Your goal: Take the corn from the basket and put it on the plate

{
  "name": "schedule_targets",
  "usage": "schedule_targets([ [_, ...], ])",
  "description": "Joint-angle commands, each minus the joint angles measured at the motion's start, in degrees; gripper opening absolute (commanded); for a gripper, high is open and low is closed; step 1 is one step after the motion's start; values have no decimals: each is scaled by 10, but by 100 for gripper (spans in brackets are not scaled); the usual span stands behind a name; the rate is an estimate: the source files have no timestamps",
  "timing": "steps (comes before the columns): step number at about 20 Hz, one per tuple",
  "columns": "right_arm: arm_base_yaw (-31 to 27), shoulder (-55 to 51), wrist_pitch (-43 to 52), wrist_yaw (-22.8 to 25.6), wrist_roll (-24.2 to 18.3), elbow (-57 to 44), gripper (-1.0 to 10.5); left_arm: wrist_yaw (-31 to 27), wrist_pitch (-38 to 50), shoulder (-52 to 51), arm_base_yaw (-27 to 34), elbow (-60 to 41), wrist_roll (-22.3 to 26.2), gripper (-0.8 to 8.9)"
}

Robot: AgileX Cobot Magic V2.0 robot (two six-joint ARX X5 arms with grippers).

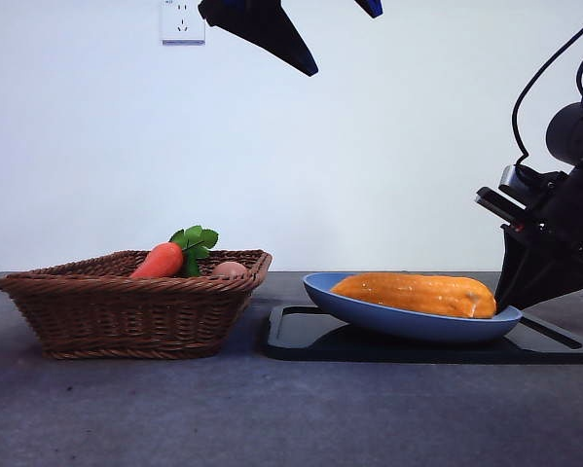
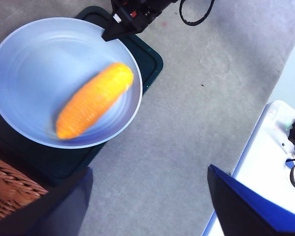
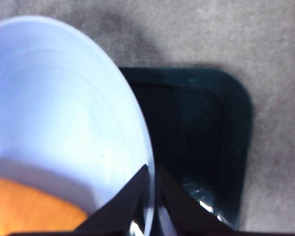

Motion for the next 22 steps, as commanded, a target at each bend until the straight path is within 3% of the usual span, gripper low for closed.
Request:
schedule_targets([
  [1,2,16,-9,-8,5,9,37,0,3,2,-5,15,6,378],
  [5,2,11,-21,-13,5,9,201,0,3,2,-5,15,6,378],
  [13,-5,-137,-67,-9,3,9,204,0,0,2,-5,15,6,378],
  [19,12,-349,-250,-9,-76,9,203,0,0,2,-5,15,6,378],
  [22,35,-432,-325,-8,-92,9,199,0,0,2,-5,15,6,357],
])
